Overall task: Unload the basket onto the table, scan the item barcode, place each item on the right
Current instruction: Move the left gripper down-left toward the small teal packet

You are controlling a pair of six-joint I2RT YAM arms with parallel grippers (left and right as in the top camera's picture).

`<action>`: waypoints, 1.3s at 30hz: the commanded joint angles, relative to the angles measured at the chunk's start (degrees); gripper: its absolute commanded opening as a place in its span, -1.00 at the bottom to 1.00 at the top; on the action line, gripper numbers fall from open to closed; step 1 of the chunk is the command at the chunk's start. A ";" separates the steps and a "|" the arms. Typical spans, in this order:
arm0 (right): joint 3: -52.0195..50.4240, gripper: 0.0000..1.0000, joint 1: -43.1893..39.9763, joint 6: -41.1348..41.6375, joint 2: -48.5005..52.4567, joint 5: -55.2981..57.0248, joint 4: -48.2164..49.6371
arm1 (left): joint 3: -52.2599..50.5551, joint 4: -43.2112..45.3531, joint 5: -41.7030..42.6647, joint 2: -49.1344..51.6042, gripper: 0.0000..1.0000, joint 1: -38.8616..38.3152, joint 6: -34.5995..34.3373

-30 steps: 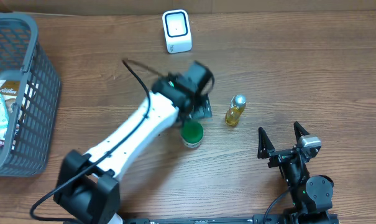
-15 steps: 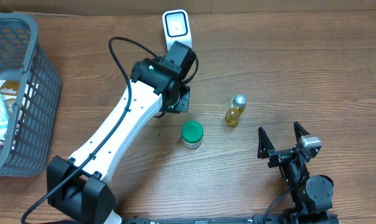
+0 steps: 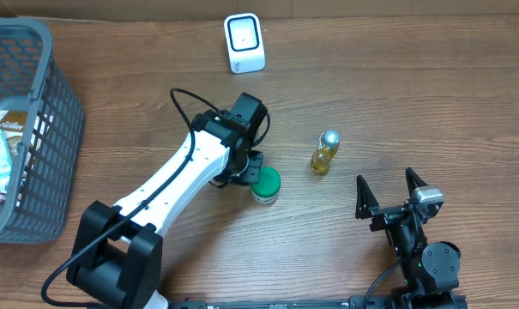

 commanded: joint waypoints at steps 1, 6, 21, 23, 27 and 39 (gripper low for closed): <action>-0.59 1.00 0.11 0.02 -0.57 -0.28 0.11 | -0.68 2.25 6.29 -0.52 -0.72 -0.33 1.46; -0.59 1.00 0.11 0.02 -0.57 -0.28 0.11 | -0.68 3.89 7.48 -0.52 -0.92 -0.35 1.46; -0.57 1.00 0.11 0.02 -0.57 -0.28 0.11 | 5.42 -8.94 -4.39 -0.57 -0.91 4.79 1.53; -0.59 1.00 0.11 0.02 -0.57 -0.28 0.11 | 7.93 -13.25 -5.46 -0.57 -0.73 6.29 2.86; -0.59 1.00 0.11 0.02 -0.57 -0.28 0.11 | 9.99 -19.19 -4.26 -0.76 -0.64 8.20 7.74; -0.59 1.00 0.11 0.02 -0.57 -0.28 0.11 | 8.74 -29.62 -5.29 -13.97 -0.57 8.72 2.19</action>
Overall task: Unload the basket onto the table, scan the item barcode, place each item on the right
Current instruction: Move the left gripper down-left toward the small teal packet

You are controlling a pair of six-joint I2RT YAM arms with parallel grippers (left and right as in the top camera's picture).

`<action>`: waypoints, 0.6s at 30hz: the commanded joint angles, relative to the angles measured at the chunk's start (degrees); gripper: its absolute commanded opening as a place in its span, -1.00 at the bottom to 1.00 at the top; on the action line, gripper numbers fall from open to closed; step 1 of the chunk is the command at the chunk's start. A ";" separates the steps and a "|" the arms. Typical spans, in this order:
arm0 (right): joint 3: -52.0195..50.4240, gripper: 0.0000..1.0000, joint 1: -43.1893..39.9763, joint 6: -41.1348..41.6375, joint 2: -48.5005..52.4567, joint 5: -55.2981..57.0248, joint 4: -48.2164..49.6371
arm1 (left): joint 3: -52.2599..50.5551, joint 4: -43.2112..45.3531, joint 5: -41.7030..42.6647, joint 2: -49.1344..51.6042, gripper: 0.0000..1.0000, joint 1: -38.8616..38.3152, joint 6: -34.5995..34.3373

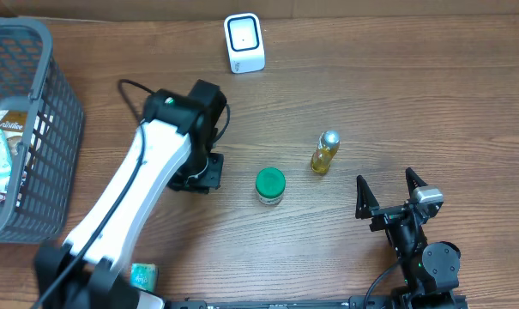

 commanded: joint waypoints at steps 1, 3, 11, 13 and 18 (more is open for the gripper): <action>-0.59 1.00 0.11 0.00 -0.57 -0.28 0.09 | -1.40 -0.55 -1.27 -7.98 -0.55 0.24 -4.15; -0.59 1.00 0.11 0.00 -0.57 -0.28 0.09 | -4.70 -0.04 -1.33 -12.07 -0.50 0.24 -7.54; -0.59 1.00 0.11 0.00 -0.57 -0.28 0.09 | -20.22 1.68 -8.04 -22.05 0.33 0.24 -30.14; -0.59 1.00 0.11 0.00 -0.57 -0.28 0.09 | -23.67 1.75 -11.21 -22.71 0.57 0.24 -36.83; -0.59 1.00 0.11 0.00 -0.57 -0.28 0.09 | -30.82 5.79 -16.13 -22.62 0.77 0.35 -44.57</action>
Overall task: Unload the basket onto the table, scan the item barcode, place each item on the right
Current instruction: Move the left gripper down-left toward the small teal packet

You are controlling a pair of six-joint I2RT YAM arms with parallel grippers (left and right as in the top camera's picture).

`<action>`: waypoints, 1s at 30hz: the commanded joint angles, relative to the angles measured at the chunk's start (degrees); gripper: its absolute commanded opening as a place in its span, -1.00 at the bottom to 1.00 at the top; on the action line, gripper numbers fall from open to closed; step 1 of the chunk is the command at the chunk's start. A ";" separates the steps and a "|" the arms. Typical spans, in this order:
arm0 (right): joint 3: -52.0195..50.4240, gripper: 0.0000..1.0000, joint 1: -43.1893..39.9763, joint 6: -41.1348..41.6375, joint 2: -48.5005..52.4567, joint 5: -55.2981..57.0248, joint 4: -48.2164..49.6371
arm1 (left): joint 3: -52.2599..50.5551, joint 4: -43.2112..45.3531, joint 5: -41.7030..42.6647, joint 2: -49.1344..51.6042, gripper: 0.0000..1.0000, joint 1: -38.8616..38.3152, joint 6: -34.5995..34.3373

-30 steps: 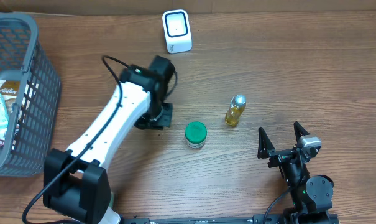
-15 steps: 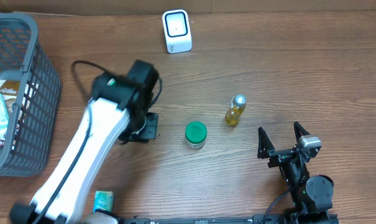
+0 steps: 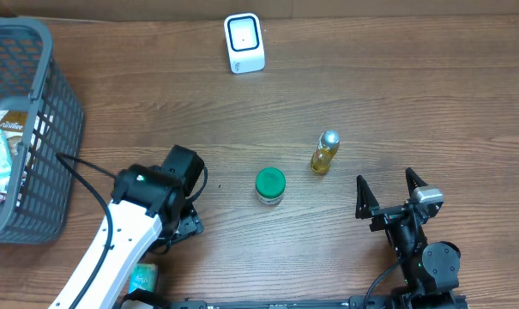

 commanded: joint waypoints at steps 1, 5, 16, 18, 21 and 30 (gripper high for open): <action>-0.59 1.00 0.11 0.07 -0.57 -0.28 0.09 | -4.57 3.06 -5.33 -0.98 0.78 0.52 -9.38; -0.59 1.00 0.11 0.07 -0.57 -0.28 0.09 | -9.57 6.10 -0.57 -0.98 0.84 2.45 -5.92; -0.57 1.00 0.11 0.07 -0.57 -0.28 0.09 | -11.78 8.90 7.85 -0.98 1.00 15.56 4.44; -0.59 1.00 0.11 0.07 -0.57 -0.28 0.09 | -12.13 9.88 6.97 -0.98 1.00 17.70 1.77; -0.59 1.00 0.11 0.07 -0.57 -0.28 0.09 | -13.40 11.52 7.13 -0.98 1.00 20.68 -0.83; -0.59 1.00 0.11 0.07 -0.57 -0.28 0.09 | -18.40 13.81 5.42 -0.98 1.00 28.68 -1.31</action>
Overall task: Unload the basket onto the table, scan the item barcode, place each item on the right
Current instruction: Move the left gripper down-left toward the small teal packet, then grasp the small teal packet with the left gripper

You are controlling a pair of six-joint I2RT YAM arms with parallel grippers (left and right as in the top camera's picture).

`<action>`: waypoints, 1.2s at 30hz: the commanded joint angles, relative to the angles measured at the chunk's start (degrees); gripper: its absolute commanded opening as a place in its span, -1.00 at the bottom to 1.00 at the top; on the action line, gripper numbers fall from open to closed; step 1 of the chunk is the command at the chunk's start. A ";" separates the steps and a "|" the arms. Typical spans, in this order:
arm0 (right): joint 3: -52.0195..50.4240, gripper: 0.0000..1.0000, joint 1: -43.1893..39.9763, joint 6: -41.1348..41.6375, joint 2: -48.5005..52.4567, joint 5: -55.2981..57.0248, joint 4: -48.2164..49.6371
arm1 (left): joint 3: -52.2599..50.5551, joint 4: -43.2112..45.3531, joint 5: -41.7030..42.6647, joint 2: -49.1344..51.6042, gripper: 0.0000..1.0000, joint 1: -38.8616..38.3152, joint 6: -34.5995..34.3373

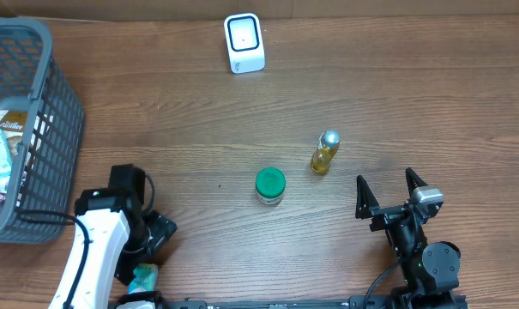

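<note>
A white barcode scanner [244, 43] stands at the far middle of the table. A jar with a green lid [269, 184] sits upright near the table's middle. To its right is a small yellow bottle with a silver cap [324, 153]. My left gripper [159, 234] is drawn back to the near left, far from both items, with nothing seen in it; its jaws are too dark to read. At the near right my right gripper [386, 194] rests open and empty, below and right of the bottle.
A grey mesh basket [38, 112] with packaged goods stands at the left edge. A small teal packet [142, 276] lies by the left arm's base. The wooden table [413, 86] stretches between scanner and items.
My left arm has pulled back further toward the near left corner. The jar, bottle, scanner and right gripper have not moved.
My left gripper was at the green-lidded jar, right beside it. Then it stood apart to the jar's left, empty, with the jar left upright. It later sat lower left, and now rests near its base. The right arm stayed still throughout.
</note>
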 commanded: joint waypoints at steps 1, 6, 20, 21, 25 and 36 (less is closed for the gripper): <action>-0.59 1.00 0.11 0.00 -0.57 -0.26 0.09 | -1.75 0.26 -2.71 -0.96 0.99 1.81 -1.29; -0.59 1.00 0.11 0.00 -0.57 -0.26 0.09 | -2.93 1.95 -2.51 -0.94 0.99 1.97 0.74; -0.57 1.00 0.11 0.00 -0.57 -0.26 0.09 | -4.72 2.73 4.44 -0.90 0.97 1.86 2.71; -0.59 1.00 0.11 0.00 -0.57 -0.26 0.09 | -4.96 2.80 4.66 -0.90 0.92 1.86 2.64; -0.59 1.00 0.11 0.00 -0.57 -0.26 0.09 | -6.54 5.49 4.66 -0.87 0.64 1.86 2.08; -0.59 1.00 0.11 0.00 -0.57 -0.26 0.09 | -9.64 13.09 7.15 -0.87 0.89 1.86 -6.97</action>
